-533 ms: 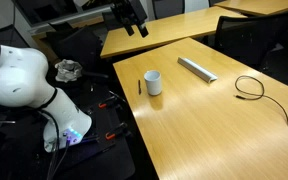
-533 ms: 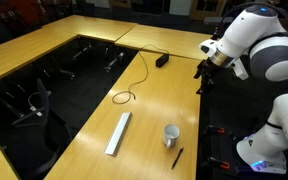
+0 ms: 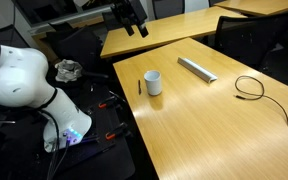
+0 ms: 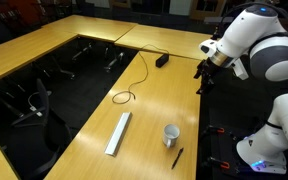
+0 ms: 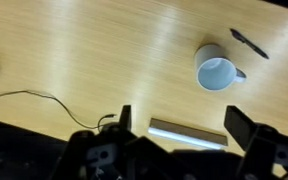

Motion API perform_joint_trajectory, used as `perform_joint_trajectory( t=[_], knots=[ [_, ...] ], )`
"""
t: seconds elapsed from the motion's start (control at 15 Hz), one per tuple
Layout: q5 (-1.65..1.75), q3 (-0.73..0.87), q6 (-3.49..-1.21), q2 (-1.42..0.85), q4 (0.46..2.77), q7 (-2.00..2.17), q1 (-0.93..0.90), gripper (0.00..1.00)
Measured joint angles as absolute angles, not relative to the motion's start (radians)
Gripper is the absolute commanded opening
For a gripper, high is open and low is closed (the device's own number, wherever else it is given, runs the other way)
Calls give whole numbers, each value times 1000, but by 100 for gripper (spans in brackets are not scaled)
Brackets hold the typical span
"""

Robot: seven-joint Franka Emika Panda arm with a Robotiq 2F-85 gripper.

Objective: Pick up the pen and put it in the cup

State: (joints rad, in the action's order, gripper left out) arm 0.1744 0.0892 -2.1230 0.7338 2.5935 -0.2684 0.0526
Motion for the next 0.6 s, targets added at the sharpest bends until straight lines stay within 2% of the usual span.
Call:
perform_joint_trajectory(
  t=[0.27,0.6],
  knots=[
    [154,87,-2124,719,2608,-275,6,100],
    [32,43,-2246,581,2696,-328,-216,100]
  ],
)
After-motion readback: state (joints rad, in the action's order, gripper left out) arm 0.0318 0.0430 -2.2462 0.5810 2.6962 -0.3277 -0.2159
